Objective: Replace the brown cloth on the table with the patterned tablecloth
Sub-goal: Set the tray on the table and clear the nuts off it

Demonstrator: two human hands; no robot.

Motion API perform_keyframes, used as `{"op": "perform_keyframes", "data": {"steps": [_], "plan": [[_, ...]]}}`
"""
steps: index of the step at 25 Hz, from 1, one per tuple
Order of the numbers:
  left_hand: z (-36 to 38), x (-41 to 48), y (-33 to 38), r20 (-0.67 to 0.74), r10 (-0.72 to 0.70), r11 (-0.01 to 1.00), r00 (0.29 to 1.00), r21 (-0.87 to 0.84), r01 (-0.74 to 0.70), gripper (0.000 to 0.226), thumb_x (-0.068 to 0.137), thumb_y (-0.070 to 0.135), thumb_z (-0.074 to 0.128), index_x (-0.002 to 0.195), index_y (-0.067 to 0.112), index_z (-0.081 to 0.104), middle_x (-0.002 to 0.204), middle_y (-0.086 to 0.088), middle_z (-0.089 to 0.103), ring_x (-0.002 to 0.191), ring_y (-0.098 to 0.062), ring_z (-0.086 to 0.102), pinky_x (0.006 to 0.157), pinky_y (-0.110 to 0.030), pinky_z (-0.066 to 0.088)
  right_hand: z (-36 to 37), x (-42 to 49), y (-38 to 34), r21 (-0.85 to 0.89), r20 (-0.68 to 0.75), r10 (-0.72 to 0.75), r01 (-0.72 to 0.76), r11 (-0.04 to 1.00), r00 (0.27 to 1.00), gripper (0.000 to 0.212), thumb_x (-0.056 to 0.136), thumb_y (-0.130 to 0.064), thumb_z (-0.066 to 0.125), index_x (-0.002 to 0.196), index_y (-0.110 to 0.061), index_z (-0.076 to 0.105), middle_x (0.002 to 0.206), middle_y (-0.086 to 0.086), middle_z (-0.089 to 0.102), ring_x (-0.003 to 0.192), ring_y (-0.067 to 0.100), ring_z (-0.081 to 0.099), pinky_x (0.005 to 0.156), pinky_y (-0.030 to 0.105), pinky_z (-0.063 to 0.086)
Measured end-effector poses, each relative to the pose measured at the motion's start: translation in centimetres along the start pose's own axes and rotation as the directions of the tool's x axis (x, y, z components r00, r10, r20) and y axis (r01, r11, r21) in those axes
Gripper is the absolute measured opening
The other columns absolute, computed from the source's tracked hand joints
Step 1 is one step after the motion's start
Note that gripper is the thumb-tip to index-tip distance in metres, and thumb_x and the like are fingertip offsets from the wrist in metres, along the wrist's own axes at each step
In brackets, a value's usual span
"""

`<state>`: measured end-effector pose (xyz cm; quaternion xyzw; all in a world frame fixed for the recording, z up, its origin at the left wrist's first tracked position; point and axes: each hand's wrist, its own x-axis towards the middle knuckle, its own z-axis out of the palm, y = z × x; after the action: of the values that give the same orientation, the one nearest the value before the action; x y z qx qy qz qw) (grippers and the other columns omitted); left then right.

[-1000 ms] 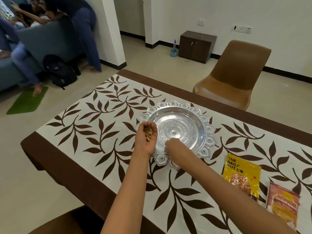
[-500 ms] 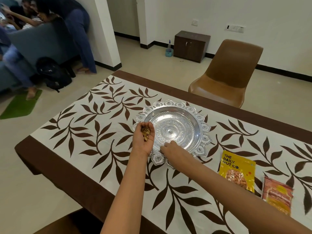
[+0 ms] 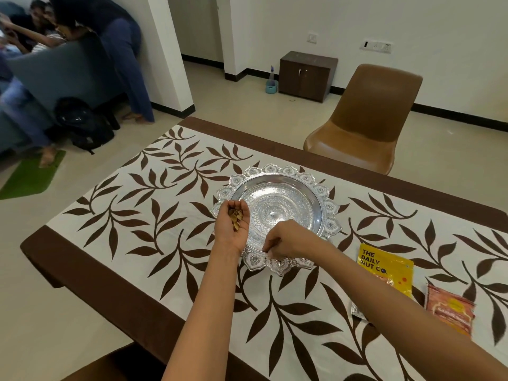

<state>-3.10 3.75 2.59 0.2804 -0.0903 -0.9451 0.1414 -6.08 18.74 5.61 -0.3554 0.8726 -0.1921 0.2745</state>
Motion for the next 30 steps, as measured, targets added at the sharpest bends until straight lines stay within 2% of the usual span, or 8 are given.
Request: {"op": "perform_keyframes", "data": {"steps": [5,10,13,15,17,19,21,30], "plan": [[0.3,0.0,0.0,-0.006,0.019,0.999,1.000,0.045,-0.019,0.031,0.099,0.017,0.049,0.070,0.007,0.056,0.064,-0.005,0.061,0.060,-0.012,0.061,0.063,-0.020,0.058,-0.5,0.5,0.0,-0.005,0.005,-0.001,0.001,1.000,1.000,0.014,0.076,-0.010,0.078,0.090,-0.010,0.077,0.086,0.004,0.075,0.063,-0.002,0.060,0.058,0.003,0.041],[0.2,0.2,-0.3,-0.013,0.033,0.998,0.999,0.062,-0.032,0.029,0.098,0.016,0.049,0.071,0.007,0.056,0.069,-0.006,0.059,0.062,-0.013,0.061,0.061,-0.021,0.057,2.7,-0.7,-0.8,-0.230,-0.183,0.031,-0.073,0.971,0.983,0.019,0.090,0.000,0.054,0.099,-0.006,0.069,0.094,0.009,0.070,0.084,0.022,0.065,0.078,0.034,0.055],[0.5,0.0,-0.6,0.018,0.006,1.000,1.000,-0.018,-0.006,0.027,0.098,0.015,0.050,0.076,0.004,0.059,0.077,-0.008,0.060,0.065,-0.015,0.064,0.065,-0.024,0.059,2.3,-1.5,0.9,0.134,-0.289,0.117,-0.081,0.988,0.950,0.017,0.090,0.002,0.055,0.093,-0.006,0.069,0.087,0.005,0.068,0.074,0.012,0.060,0.075,0.028,0.054],[1.0,-0.7,-1.9,0.076,-0.041,0.997,0.996,-0.062,0.045,0.023,0.097,0.014,0.051,0.081,0.001,0.063,0.081,-0.011,0.064,0.073,-0.018,0.068,0.070,-0.028,0.060,0.7,-2.0,2.4,0.622,-0.348,0.264,0.012,0.783,0.900,0.012,0.088,0.002,0.060,0.086,-0.006,0.069,0.077,0.002,0.065,0.068,0.008,0.058,0.070,0.022,0.051],[1.6,-1.8,-4.6,0.132,-0.089,0.995,0.987,-0.037,0.094,0.025,0.098,0.016,0.049,0.087,-0.001,0.064,0.084,-0.014,0.068,0.082,-0.021,0.070,0.075,-0.031,0.060,-0.3,-2.5,3.0,0.910,-0.367,0.400,0.234,0.343,0.840,0.015,0.088,0.007,0.057,0.082,-0.004,0.065,0.071,0.003,0.059,0.065,0.012,0.052,0.064,0.020,0.047],[2.3,-3.2,-8.6,0.148,-0.135,0.991,0.980,0.037,0.131,0.029,0.100,0.019,0.045,0.092,-0.001,0.065,0.090,-0.015,0.070,0.090,-0.023,0.069,0.079,-0.032,0.059,0.0,-3.4,3.0,0.911,-0.365,0.550,0.409,0.046,0.751,0.017,0.090,0.009,0.054,0.083,-0.004,0.063,0.071,0.004,0.058,0.066,0.013,0.052,0.065,0.021,0.047],[2.4,-4.6,-12.5,0.146,-0.148,0.984,0.978,0.121,0.130,0.029,0.101,0.022,0.044,0.096,0.003,0.066,0.093,-0.012,0.071,0.092,-0.019,0.069,0.081,-0.028,0.058,0.9,-4.3,3.3,0.839,-0.363,0.677,0.541,-0.061,0.640,0.015,0.092,0.005,0.054,0.086,-0.006,0.063,0.076,0.005,0.063,0.073,0.014,0.061,0.070,0.024,0.052],[-3.2,-16.9,-32.5,0.179,-0.276,0.680,0.944,0.730,0.061,0.040,0.102,0.035,0.037,0.101,0.010,0.067,0.101,-0.005,0.070,0.099,-0.020,0.065,0.090,-0.031,0.051,7.9,-23.2,12.9,0.784,-0.317,0.938,0.595,0.178,0.137,0.016,0.096,-0.004,0.051,0.083,-0.008,0.060,0.077,0.014,0.064,0.072,0.023,0.062,0.069,0.035,0.056]]}}
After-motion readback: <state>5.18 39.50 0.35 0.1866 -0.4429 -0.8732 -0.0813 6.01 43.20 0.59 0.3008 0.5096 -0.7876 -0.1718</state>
